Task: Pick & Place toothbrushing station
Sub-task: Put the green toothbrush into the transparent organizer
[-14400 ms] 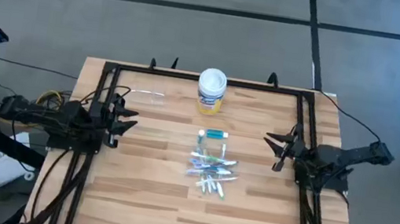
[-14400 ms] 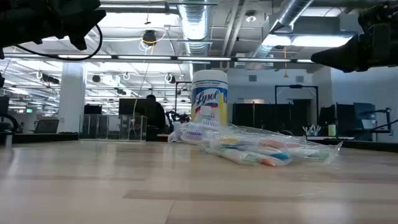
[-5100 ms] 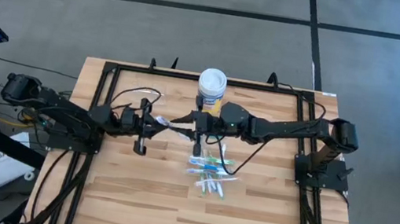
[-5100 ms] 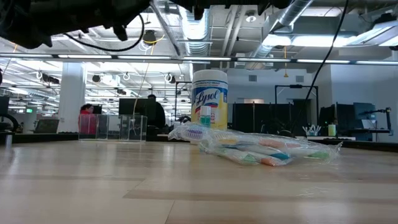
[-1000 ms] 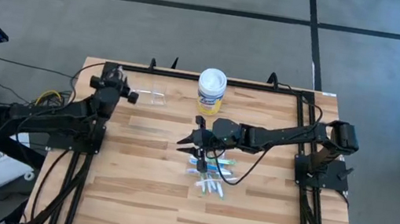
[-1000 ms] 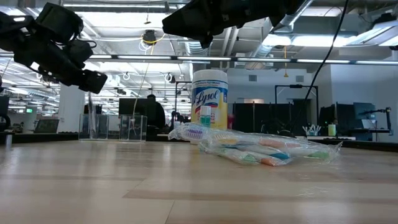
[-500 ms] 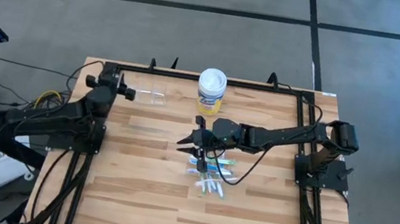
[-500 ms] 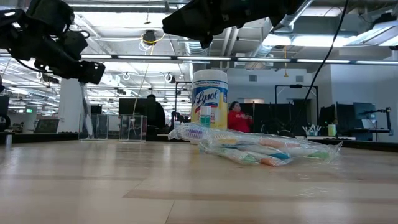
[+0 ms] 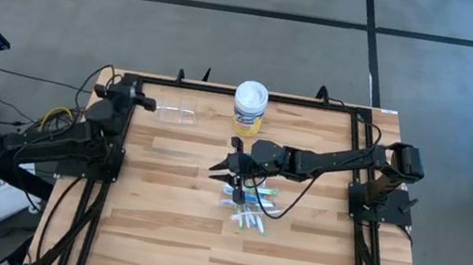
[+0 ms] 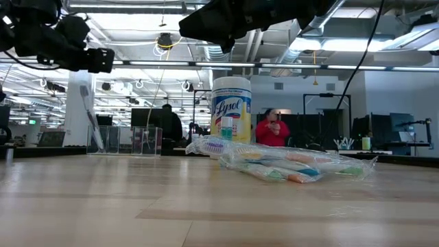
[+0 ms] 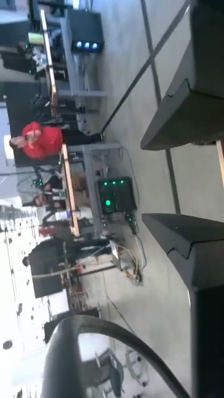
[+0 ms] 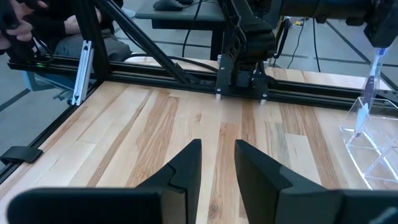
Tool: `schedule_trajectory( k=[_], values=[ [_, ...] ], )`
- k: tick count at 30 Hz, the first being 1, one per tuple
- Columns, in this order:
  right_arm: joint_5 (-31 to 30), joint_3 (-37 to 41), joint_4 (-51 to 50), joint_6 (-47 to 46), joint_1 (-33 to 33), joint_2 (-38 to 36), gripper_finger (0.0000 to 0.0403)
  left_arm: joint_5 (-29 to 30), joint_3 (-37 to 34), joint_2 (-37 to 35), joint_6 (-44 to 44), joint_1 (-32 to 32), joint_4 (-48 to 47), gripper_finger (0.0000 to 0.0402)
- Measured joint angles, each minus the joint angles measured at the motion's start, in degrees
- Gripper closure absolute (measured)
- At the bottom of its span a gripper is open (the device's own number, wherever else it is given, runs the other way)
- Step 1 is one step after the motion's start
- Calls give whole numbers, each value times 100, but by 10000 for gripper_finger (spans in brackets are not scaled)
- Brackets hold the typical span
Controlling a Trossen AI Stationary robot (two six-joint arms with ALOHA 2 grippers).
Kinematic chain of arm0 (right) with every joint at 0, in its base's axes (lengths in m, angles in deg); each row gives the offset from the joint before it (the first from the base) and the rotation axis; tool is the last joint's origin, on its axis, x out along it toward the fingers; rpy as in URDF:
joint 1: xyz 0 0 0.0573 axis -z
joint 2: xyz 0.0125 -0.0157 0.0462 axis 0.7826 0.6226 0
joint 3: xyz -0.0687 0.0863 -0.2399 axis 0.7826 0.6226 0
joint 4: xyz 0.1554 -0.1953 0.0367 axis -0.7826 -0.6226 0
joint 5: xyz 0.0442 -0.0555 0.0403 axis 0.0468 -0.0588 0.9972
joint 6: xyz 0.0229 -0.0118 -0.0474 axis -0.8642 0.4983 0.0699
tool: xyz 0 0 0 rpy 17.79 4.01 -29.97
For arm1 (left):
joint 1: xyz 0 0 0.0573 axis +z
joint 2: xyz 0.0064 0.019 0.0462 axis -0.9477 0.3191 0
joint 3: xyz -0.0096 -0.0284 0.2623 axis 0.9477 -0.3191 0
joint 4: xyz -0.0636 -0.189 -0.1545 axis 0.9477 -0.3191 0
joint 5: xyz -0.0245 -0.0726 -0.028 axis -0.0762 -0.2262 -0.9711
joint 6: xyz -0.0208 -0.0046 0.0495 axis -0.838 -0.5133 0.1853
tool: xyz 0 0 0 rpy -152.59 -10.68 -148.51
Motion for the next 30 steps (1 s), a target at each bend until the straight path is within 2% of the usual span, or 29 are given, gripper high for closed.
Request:
schedule_trajectory(
  k=[3,10,17,24,30],
  values=[
    [0,0,0,0,0,0,316,-509,0,-1,-132,-136,9,236],
    [0,0,-2,0,0,0,316,-2282,0,2,-624,-616,42,247],
    [0,-2,-319,-7,0,0,316,-3466,2,147,-954,-1274,37,258],
    [0,-2,-1087,-55,-49,0,316,-4384,2,676,-1541,-2113,13,264],
    [1,-2,-1730,-57,-55,0,316,-4423,4,1399,-1662,-2854,268,271]
  ],
)
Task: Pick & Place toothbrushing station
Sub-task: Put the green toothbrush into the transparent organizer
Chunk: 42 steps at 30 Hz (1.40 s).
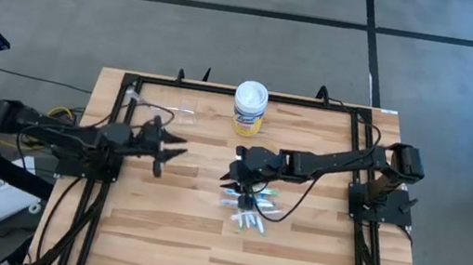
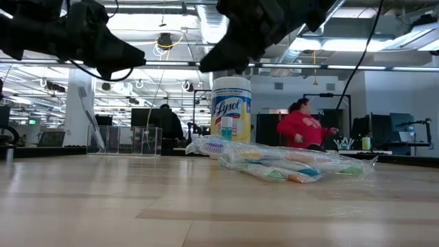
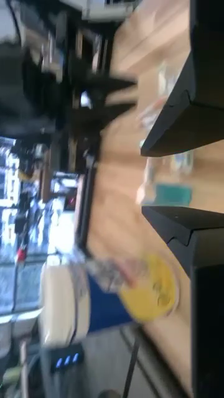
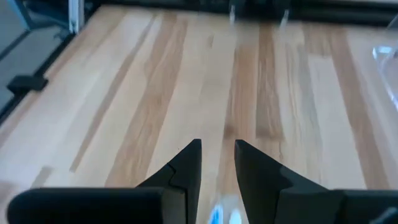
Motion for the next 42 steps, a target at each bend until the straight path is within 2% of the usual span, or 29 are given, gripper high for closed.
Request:
schedule_trajectory(
  k=[10,18,20,23,25,27,42],
  values=[
    [1,0,-816,-46,-31,2,316,4,0,1170,-56,-648,1247,284],
    [-3,-12,-1284,-105,-55,167,316,18,0,1744,-291,-914,1740,285],
    [-33,24,-1531,-105,-52,220,316,20,0,1841,-313,-960,1788,285],
    [-53,-35,-1303,-78,7,480,316,18,2,1925,-314,-1006,1836,285],
    [-97,48,-1688,-24,26,523,316,20,6,1983,-314,-1021,1927,285],
    [-146,-21,-1399,4,68,652,316,17,-1,1983,-314,-1021,1889,285],
    [-150,2,-1580,43,210,717,316,15,2,2131,-316,-1025,2083,285]
  ],
)
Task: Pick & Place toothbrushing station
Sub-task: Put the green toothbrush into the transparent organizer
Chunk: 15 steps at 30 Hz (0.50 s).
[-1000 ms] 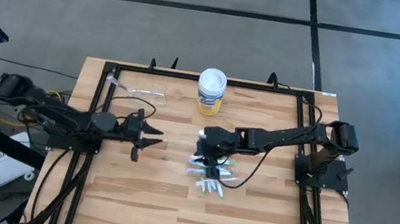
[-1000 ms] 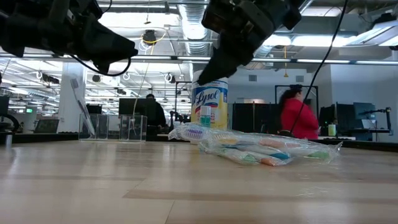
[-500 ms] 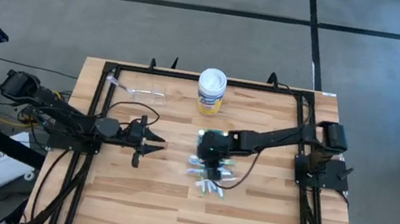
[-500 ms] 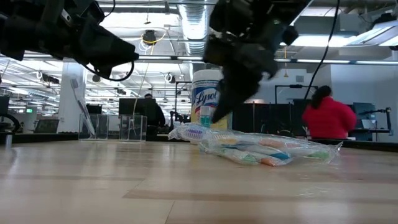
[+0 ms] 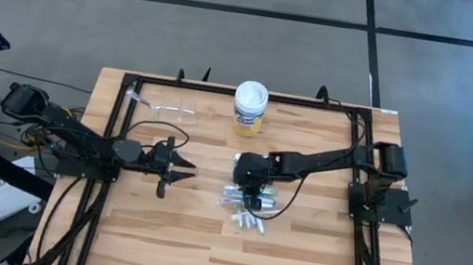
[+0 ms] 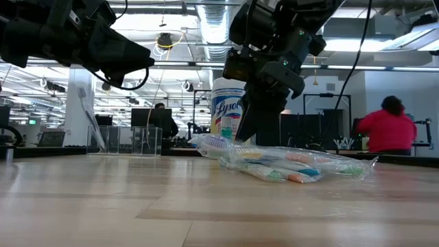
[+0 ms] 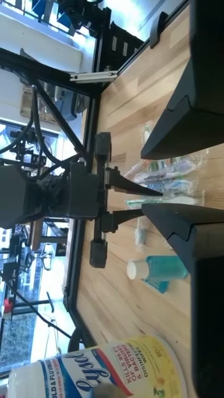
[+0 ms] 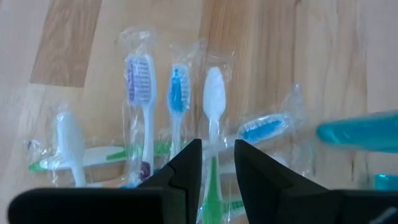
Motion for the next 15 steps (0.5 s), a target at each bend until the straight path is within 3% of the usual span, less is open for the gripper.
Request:
schedule_trajectory(
  k=[15],
  values=[
    [11,0,-286,113,111,29,316,-4,0,0,-40,0,-1,285]
  ],
)
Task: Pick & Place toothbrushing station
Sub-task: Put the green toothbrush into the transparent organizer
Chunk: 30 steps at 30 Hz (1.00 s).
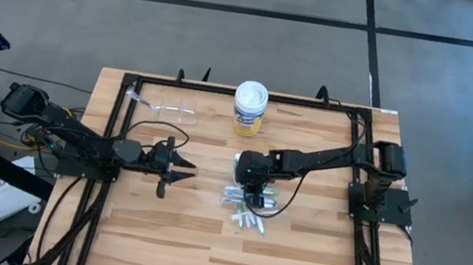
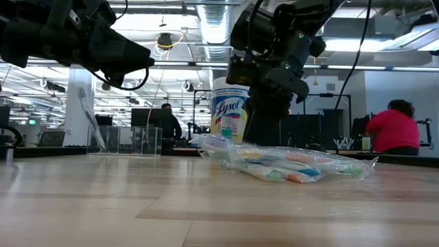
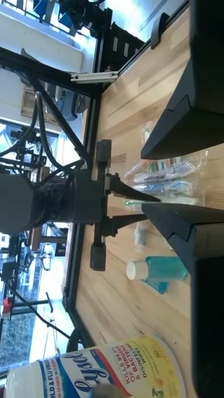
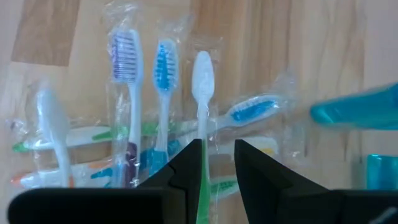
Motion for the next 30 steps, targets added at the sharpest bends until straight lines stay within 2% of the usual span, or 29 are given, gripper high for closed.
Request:
schedule_trajectory(
  k=[18,20,24,30],
  values=[
    [178,0,-321,-3,-92,-2,318,0,-4,0,-1,1,0,285],
    [180,0,-331,-3,-96,-2,332,0,-4,0,-2,0,0,285],
    [182,0,-458,3,-96,-2,389,0,-4,0,-2,0,0,285],
    [176,0,-386,83,-165,-2,401,0,-4,0,-2,2,0,285]
  ],
)
